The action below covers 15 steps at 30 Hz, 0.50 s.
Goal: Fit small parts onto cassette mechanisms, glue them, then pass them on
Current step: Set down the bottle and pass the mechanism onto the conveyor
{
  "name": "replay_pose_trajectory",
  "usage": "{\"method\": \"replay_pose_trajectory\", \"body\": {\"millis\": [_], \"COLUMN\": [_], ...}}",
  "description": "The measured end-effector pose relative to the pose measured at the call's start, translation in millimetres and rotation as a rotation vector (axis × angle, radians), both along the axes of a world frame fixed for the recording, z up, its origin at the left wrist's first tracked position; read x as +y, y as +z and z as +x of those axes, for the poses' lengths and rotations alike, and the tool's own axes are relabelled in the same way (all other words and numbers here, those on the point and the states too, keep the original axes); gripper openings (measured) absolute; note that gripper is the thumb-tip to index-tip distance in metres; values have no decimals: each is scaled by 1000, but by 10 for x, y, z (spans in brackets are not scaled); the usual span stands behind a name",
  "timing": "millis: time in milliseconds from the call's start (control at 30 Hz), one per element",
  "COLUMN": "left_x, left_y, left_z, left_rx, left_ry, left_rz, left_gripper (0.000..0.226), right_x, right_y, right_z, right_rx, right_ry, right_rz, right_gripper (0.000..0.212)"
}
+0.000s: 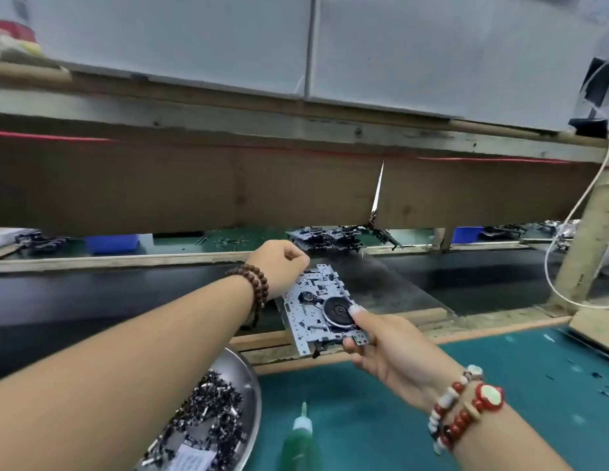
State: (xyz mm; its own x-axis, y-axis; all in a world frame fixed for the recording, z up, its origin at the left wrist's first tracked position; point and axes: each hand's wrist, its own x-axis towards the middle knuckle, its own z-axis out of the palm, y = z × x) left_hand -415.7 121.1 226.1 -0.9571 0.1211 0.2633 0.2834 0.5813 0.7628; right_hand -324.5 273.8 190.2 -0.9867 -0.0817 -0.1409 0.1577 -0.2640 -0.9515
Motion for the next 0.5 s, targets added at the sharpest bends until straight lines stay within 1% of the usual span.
{"method": "replay_pose_trajectory", "body": {"millis": [67,167,200,267,333,400,433,467,500], "left_x": [-7,-18,-11,24,91,152,166,163,147], "left_y": [-65,-201,-244,-292,-280,-248,-236,-235,-245], "left_z": [-55,-95,-111,-140,-148,-150,-140,-120,-75], "left_rx": [-3,-99,-146,-223,-265,-289,-293,-288,-277], "left_ry": [72,100,96,74,37,21,16,3,-16], "left_rz": [-55,-213,-238,-179,-45,43,63,63,38], "left_gripper": [16,34,41,51,57,60,60,60,59], "right_x": [12,43,38,-25,-94,-105,-88,-53,0], "right_y": [-29,-58,-76,-92,-77,-34,-10,9,14], "right_z": [-113,-342,-432,-584,-698,-795,-832,-854,-844], "right_rx": [-33,-84,-99,-124,-118,-127,-118,-107,-86], "right_ry": [-59,-134,-148,-157,-161,-188,-214,-234,-248], "right_rz": [12,58,74,132,174,206,294,496,744], "right_gripper": [18,16,16,21,25,22,24,33,41]}}
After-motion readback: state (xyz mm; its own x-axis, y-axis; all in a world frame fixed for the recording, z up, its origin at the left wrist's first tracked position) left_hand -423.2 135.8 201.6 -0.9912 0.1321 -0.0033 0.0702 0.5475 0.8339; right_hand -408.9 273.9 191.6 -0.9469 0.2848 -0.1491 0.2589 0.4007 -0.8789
